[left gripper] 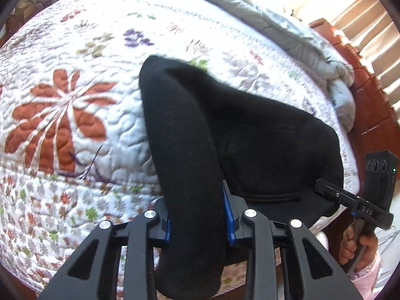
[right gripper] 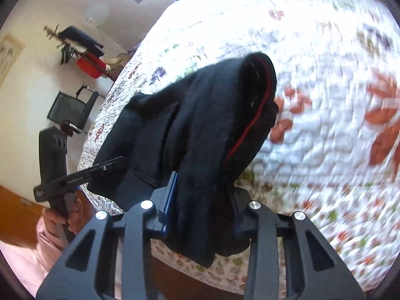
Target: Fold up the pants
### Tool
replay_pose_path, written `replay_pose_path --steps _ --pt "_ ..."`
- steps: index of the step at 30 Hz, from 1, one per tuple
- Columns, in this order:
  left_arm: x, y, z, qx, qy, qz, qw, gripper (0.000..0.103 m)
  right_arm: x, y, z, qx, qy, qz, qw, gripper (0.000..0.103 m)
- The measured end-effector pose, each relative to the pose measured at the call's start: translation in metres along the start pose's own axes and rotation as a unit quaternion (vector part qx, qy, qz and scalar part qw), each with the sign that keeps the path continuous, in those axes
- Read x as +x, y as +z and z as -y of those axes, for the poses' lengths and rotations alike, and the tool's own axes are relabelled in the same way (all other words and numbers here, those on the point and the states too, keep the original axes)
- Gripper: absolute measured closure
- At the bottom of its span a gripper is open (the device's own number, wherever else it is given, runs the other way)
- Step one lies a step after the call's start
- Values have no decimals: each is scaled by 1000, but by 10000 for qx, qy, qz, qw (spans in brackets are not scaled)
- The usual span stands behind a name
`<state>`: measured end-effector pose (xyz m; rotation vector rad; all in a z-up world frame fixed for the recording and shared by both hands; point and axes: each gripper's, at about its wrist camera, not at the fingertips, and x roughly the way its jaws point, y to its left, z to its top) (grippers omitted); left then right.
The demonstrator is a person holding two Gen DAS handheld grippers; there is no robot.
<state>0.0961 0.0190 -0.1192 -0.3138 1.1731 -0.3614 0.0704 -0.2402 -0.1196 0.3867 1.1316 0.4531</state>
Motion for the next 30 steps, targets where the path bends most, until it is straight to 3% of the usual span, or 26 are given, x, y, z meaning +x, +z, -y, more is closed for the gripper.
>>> replay_pose_path --steps 4,8,11,14,17,20,23,26,30 --pt "-7 25 14 93 -208 239 9995 72 -21 31 -10 -349 -154 271 9989 69" --pt "-6 71 22 172 -303 607 9975 72 -29 78 -14 -678 -316 554 9957 69" --pt "1 107 28 270 -258 850 9957 72 -17 119 -4 -715 -353 670 9946 69" --pt "25 135 20 246 -148 818 9962 72 7 143 26 -603 -337 585 9959 68" --pt "62 139 2 173 56 391 9991 71 47 149 64 -193 -312 174 9992 66" --pt "92 127 -15 131 194 70 9997 60 90 136 99 48 -662 -266 9974 52" --pt "98 114 -25 71 186 182 9996 51 96 121 127 475 -59 -61 9988 49" --pt "97 110 -20 230 426 268 9985 44 94 118 128 455 -57 38 9989 48" --pt "83 107 -9 464 805 322 9952 37 80 112 129 617 -2 109 9980 26"
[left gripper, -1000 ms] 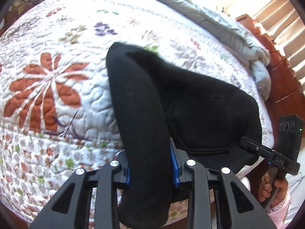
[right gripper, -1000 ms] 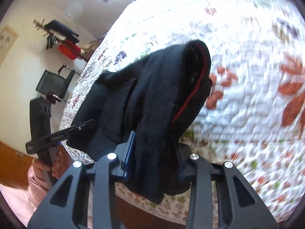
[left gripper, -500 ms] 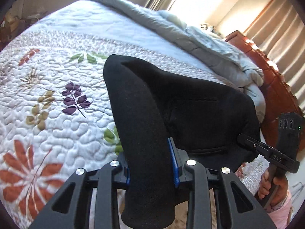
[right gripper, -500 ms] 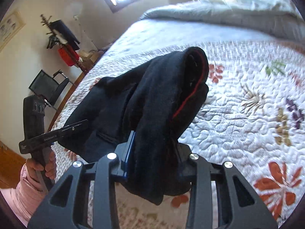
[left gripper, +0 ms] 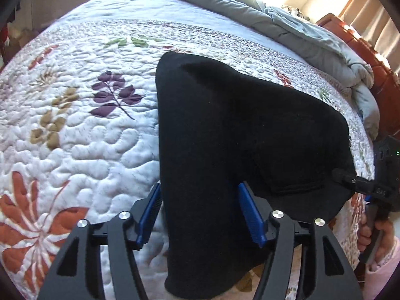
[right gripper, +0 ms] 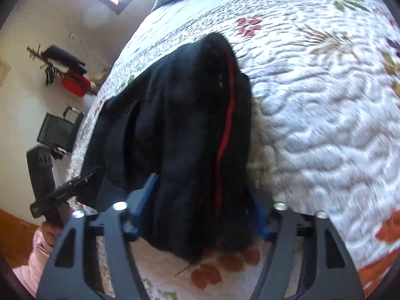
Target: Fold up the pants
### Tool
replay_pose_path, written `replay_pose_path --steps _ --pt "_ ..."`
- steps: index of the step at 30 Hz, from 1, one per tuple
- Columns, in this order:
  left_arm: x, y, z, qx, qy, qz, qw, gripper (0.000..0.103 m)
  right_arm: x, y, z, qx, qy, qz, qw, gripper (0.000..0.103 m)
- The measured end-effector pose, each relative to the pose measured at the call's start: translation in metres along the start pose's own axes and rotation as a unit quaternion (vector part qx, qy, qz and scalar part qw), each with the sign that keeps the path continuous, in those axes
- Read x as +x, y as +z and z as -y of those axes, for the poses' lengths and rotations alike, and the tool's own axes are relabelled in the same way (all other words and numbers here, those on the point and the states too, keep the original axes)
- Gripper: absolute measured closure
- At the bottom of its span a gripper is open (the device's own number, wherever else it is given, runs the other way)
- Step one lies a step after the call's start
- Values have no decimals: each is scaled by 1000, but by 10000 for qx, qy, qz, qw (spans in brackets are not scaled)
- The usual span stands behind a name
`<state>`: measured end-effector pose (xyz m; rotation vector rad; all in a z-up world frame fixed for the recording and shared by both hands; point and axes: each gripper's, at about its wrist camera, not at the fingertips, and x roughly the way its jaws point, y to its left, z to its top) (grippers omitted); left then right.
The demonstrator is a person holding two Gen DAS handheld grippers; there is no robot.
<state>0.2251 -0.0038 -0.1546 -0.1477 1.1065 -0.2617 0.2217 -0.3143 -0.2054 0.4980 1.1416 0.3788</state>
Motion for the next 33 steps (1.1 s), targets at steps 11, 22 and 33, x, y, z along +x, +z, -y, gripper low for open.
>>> replay_pose_path --steps 11,22,33 --pt "-8 -27 -12 -415 102 -87 9990 28 -8 -20 -11 -51 -916 86 9957 23" --pt "-58 -46 10 -451 534 -94 9975 12 -54 -52 -67 -265 -1770 346 9833 4" --pt "-86 -64 34 -119 1020 -115 9947 6 -65 -89 -103 -372 -1996 256 9788 4"
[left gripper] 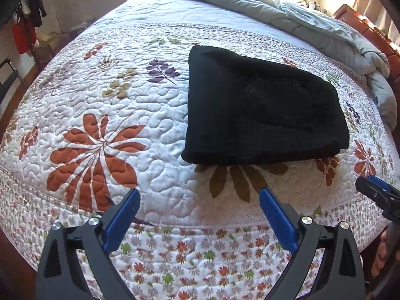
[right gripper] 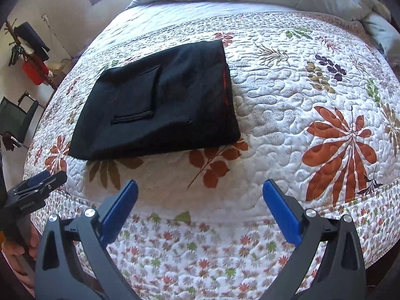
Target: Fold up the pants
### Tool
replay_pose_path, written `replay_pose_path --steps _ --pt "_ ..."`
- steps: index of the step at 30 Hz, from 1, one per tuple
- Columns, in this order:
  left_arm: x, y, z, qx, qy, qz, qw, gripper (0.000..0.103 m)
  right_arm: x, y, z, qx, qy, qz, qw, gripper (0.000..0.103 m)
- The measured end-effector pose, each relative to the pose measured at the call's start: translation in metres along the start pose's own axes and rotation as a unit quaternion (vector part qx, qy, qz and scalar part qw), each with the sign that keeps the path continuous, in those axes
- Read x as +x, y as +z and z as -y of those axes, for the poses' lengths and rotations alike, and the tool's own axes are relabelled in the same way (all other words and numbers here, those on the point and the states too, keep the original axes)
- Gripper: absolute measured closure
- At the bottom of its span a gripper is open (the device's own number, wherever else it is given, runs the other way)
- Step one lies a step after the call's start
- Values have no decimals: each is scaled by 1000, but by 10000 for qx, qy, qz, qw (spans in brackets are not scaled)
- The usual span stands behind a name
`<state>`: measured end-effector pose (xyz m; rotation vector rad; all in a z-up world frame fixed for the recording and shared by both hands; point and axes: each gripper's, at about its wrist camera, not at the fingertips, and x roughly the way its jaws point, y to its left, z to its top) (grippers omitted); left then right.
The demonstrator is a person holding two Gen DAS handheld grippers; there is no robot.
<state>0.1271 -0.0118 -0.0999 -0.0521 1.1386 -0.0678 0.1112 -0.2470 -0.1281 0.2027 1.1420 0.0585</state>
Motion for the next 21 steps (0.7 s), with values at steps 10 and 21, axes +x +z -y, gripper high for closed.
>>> replay_pose_path --steps 10,21 --pt "-28 -11 6 210 101 32 9997 4 -19 -11 -18 -136 124 21 9998 3" --pt "-47 -19 9 294 117 92 9995 4 -25 -13 -31 -234 242 34 9994 3"
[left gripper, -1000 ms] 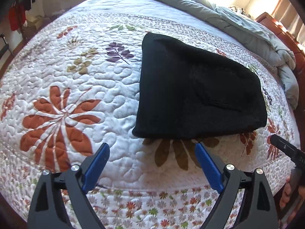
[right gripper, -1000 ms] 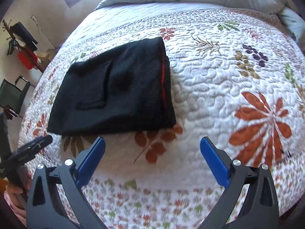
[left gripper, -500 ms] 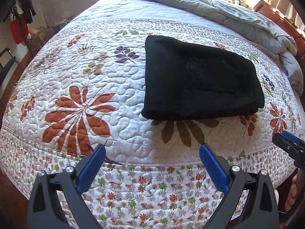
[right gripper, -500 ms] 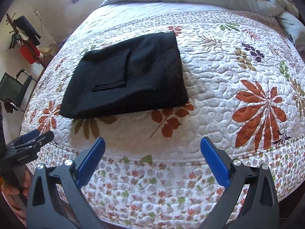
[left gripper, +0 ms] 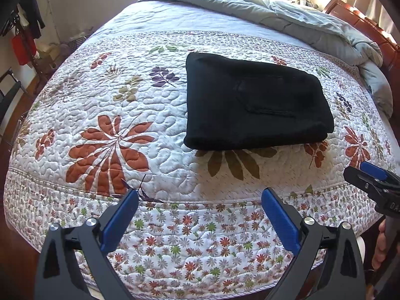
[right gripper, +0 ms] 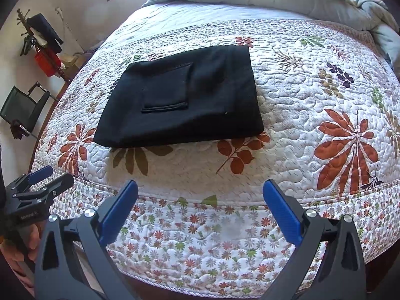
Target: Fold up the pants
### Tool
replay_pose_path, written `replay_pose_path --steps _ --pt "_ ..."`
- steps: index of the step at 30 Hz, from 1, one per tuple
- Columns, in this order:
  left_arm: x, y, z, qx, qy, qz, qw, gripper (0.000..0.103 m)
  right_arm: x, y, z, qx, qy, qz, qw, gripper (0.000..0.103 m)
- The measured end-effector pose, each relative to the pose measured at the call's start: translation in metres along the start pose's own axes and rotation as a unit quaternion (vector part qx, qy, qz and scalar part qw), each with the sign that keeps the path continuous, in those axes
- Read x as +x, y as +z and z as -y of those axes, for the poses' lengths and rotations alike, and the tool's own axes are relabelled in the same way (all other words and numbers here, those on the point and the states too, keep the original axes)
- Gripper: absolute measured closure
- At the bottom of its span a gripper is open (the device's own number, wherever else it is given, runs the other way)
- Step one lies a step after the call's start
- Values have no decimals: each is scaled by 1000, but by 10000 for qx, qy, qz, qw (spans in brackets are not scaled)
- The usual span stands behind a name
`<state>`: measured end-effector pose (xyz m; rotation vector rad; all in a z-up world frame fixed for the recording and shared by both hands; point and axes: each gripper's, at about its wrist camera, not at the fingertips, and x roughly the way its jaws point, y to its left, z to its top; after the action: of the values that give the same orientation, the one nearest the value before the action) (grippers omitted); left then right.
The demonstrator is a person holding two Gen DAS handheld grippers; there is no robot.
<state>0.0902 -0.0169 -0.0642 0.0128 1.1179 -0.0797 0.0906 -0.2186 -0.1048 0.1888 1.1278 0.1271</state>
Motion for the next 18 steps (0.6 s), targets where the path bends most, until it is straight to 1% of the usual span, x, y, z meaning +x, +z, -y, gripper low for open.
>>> replay_pose_path --steps 9,18 --pt "-3 2 0 11 20 35 10000 4 5 1 -1 -24 -3 -54 10000 3" --pt "2 2 0 -10 -16 -23 10000 4 12 1 -3 -56 -44 -122 9999 3"
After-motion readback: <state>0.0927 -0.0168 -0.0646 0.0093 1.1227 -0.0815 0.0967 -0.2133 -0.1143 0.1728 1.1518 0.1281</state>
